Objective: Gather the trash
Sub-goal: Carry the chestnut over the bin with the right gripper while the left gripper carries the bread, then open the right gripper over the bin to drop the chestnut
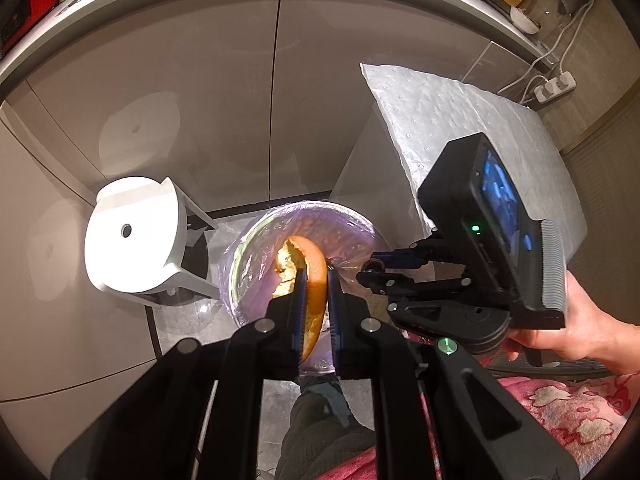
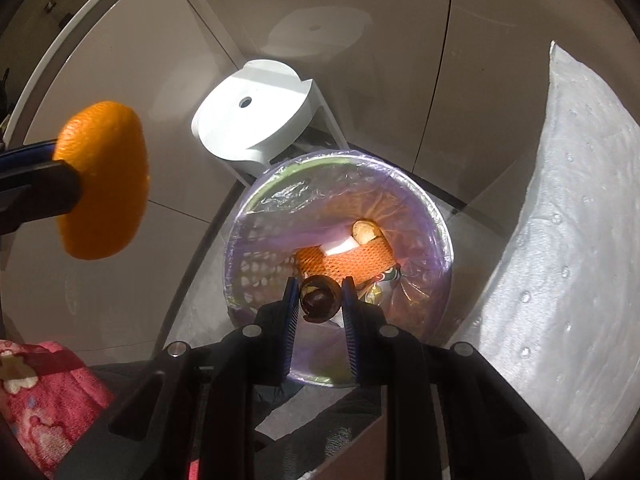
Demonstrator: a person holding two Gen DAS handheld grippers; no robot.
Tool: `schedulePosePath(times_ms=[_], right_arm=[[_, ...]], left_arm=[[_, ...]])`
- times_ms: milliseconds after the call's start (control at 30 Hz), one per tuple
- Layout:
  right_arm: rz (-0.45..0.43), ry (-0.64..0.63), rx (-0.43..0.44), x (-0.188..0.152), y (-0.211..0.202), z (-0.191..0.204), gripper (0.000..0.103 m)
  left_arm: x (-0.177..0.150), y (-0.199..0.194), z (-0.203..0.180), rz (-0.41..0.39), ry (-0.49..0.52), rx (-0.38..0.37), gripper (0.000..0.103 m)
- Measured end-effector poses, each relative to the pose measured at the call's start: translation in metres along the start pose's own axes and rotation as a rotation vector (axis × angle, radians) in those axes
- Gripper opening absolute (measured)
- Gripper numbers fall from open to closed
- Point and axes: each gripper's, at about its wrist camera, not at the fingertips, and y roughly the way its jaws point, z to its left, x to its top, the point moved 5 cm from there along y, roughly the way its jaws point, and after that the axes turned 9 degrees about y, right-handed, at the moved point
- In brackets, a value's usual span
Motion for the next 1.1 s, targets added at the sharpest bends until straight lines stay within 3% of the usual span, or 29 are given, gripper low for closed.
schedulePosePath(times_ms=[67,167,200,433,633,867,1100], right_arm=[[0.013,-0.012,-0.001,0.0,0.009,0.002,0.024],[0.022,-0.016,-0.001,0.001,0.017,0.005,0.05],[0.022,-0.014,0.001,0.002,0.018,0.006,0.054],[-0.001,0.024,0.016,0.002,0.004,0.0,0.057],[-0.111,0.079,-0.015,-0.007,-0.065,-0.021,0.072],[-0.265,0.164,-0.046,-0.033,-0.167,-0.044,0.078],[-0.301,0.261,-0.115,-0.054,-0.221,-0.064,0.08]], left_arm=[[-0.002,0.0,0.0,0.005,-0.004,0.005,0.01],[-0.006,0.0,0.0,0.01,-0.008,0.007,0.01],[-0.006,0.0,0.0,0.011,-0.007,0.008,0.01],[-0.005,0.005,-0.003,0.015,-0.001,-0.001,0.01],[-0.002,0.021,-0.01,0.029,0.042,-0.015,0.01],[-0.004,0.063,-0.02,0.077,0.118,-0.031,0.01],[-0.018,0.137,-0.024,0.168,0.165,-0.072,0.01]])
